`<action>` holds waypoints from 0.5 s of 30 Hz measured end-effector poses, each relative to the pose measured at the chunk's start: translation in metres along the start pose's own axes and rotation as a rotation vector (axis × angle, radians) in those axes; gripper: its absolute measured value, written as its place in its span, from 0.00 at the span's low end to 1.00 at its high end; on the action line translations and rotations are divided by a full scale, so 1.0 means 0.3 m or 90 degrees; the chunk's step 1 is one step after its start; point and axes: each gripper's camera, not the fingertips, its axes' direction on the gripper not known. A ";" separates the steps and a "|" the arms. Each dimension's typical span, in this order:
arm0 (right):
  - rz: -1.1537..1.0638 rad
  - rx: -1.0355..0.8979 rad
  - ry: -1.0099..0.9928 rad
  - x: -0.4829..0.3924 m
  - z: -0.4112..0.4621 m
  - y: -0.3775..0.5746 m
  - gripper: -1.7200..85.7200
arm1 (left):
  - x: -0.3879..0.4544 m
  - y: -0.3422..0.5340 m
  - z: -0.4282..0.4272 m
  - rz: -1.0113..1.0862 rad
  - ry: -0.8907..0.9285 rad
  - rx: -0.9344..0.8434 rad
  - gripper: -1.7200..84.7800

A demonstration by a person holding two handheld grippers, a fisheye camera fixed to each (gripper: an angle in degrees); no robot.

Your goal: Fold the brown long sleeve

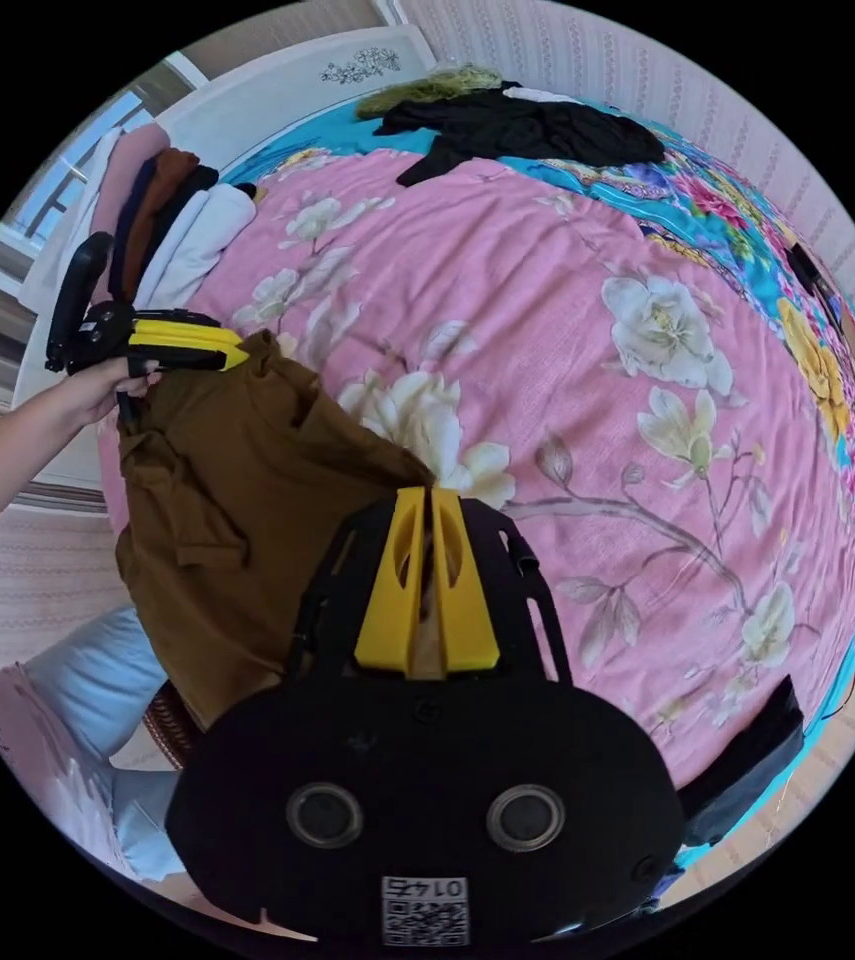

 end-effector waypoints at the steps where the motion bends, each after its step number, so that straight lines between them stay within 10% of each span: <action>1: 0.012 0.012 0.002 0.035 -0.024 0.000 0.02 | 0.005 -0.020 -0.004 0.005 -0.007 0.011 0.01; 15: 0.231 0.117 0.059 0.315 0.004 0.135 0.13 | 0.080 -0.243 0.059 -0.026 -0.011 0.051 0.07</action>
